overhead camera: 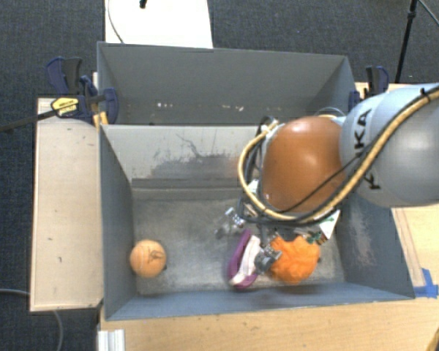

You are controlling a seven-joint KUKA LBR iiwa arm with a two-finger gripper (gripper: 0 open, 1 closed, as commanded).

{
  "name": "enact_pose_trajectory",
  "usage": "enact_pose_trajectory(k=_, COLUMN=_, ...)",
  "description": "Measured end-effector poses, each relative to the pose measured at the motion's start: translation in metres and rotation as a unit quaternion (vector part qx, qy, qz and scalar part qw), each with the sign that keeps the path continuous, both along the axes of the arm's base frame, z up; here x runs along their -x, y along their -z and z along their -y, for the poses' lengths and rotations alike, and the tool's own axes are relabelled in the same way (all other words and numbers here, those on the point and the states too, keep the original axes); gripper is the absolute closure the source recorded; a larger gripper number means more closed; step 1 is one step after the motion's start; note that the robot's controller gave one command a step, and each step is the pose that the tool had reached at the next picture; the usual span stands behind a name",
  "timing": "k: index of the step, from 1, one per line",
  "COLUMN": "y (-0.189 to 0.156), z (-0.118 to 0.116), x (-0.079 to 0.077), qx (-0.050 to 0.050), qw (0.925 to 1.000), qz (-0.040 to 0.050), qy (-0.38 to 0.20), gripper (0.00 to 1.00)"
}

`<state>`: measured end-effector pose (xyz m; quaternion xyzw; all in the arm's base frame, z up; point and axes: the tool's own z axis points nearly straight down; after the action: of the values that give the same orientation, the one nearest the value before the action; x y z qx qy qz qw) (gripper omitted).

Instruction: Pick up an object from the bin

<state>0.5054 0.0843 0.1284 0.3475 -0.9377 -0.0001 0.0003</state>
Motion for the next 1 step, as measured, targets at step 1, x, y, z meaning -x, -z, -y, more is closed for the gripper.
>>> enact_pose_trajectory(k=1, y=0.0548, z=0.0118, x=-0.0035, qx=0.003, qw=0.9933, qz=-0.0038, qy=-0.115, gripper=0.0)
